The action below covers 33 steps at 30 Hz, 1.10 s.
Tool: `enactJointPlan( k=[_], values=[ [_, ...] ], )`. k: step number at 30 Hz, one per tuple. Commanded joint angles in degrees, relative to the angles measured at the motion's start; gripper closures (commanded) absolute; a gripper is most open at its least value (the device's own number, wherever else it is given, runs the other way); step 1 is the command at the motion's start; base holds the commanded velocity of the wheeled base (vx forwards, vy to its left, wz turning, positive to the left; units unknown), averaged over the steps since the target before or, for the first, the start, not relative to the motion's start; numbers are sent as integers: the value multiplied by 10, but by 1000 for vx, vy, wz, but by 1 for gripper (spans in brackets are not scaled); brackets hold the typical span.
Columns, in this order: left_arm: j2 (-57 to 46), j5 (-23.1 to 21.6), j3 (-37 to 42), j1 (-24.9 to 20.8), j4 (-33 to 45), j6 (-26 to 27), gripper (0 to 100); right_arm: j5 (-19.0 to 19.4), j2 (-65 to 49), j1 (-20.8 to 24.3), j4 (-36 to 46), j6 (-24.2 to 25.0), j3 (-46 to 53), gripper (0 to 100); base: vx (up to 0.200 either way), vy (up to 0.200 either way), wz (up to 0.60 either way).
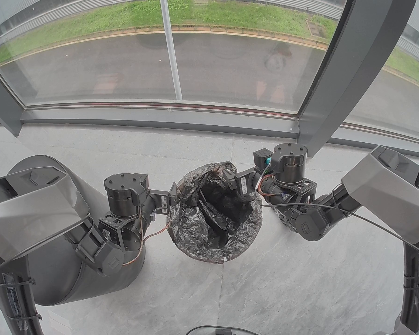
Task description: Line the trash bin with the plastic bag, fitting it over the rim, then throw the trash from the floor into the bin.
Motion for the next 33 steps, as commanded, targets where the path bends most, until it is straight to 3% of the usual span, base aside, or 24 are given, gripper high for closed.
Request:
enactJointPlan(
  k=[1,11,19,24,33],
  values=[
    [11,-1,-17,-3,0,4,0,-1,-35,5,-1,2,22,0,0,0,0],
    [50,-26,-57,-36,-4,56,0,-15,-60,4,1,23,32,0,0,0,0],
    [57,-27,-69,-56,-1,57,0,-21,-58,3,1,26,36,0,0,0,0],
    [93,-24,-106,-47,2,59,0,-21,-56,3,0,27,39,0,0,0,0],
    [102,-22,-153,9,20,59,0,-21,-55,0,-1,28,40,0,0,0,0]
  ],
)
